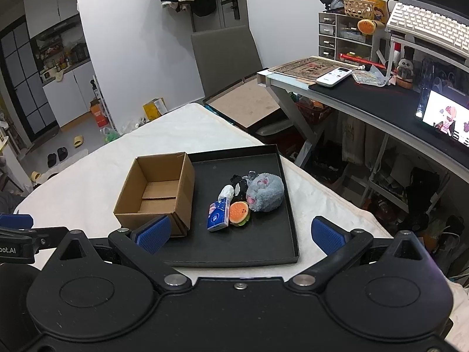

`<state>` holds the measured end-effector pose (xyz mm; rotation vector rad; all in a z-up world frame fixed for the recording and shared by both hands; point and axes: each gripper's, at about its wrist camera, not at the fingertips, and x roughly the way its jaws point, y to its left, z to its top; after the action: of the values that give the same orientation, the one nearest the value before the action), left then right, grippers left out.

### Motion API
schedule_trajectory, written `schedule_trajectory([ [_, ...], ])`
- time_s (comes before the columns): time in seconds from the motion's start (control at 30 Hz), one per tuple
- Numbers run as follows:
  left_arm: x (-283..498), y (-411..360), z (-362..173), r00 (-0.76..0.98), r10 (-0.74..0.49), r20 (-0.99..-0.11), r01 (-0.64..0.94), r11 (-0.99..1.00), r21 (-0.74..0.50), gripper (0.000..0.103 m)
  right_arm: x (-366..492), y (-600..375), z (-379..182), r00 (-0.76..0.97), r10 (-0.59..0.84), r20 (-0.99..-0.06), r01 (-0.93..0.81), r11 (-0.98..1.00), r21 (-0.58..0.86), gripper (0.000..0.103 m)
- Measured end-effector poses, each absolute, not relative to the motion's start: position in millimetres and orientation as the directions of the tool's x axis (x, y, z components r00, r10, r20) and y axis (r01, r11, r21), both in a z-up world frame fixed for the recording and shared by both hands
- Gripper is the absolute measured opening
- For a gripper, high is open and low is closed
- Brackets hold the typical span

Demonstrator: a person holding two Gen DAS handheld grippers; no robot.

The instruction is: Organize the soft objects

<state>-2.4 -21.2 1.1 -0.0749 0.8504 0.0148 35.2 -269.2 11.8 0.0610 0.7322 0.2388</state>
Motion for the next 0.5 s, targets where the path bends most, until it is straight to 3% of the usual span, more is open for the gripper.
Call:
schedule_trajectory([
  [0.5, 34.2, -13.0, -20.3, 0.639, -0.018, -0.769, -0.078, 0.993, -0.087, 0.098, 57.2, -285.1, -5.7, 0.743, 0.223, -0.631, -0.143, 0.974, 0.176, 0.103],
])
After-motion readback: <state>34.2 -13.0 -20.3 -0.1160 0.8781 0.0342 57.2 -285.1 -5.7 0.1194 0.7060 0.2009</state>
